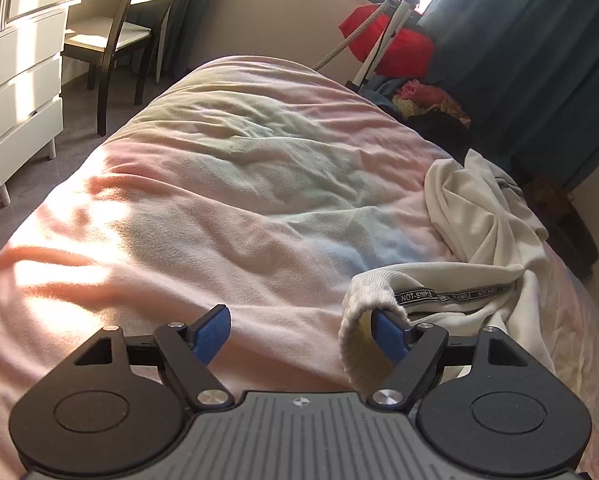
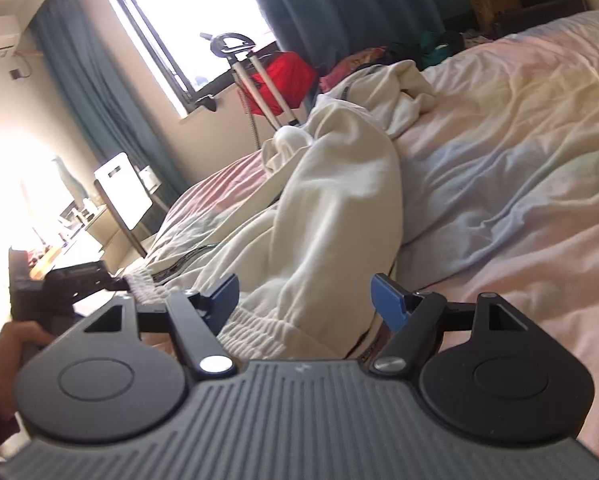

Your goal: Fold clothes

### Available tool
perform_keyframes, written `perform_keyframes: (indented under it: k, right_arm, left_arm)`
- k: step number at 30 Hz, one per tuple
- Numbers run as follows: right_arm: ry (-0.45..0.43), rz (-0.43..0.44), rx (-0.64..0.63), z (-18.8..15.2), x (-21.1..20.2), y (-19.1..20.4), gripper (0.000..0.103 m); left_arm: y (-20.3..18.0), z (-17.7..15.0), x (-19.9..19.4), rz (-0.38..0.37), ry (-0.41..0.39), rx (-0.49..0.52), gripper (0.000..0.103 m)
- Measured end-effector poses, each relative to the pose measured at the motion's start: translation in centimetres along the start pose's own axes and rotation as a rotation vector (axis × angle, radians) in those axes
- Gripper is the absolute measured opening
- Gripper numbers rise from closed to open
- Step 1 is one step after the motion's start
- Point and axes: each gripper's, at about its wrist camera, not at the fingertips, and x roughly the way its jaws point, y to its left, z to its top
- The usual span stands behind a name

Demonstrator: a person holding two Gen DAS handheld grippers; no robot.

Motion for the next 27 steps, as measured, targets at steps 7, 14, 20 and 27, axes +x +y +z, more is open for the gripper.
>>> perform_keyframes:
  k: [7,14,20,27]
  right_arm:
    - [0.136,-0.024,0.334,-0.9,2.7,-4.5,0.075]
    - [0.198,0.043,0.496,-2.2,4.1,-6.2,0.075]
    - [0.283,0.153,0.568,-2.9,5.4,-6.7,0.075]
    - [0.265,0.284,0.517,-2.4,5.4,-5.2,0.075]
  left_arm:
    - [-1.3,0.6,-3.0,-0.167,-0.130,0.017,0.090]
    - [-5.0,-1.9,5.0,-0.078,0.033,0.202,0.090]
    - [-0.2,-1.3,8.2,-0.252,0.061,-0.190,0.055]
    - [-0.4,-0.2,6.6,-0.370,0.007,-0.183,0.039]
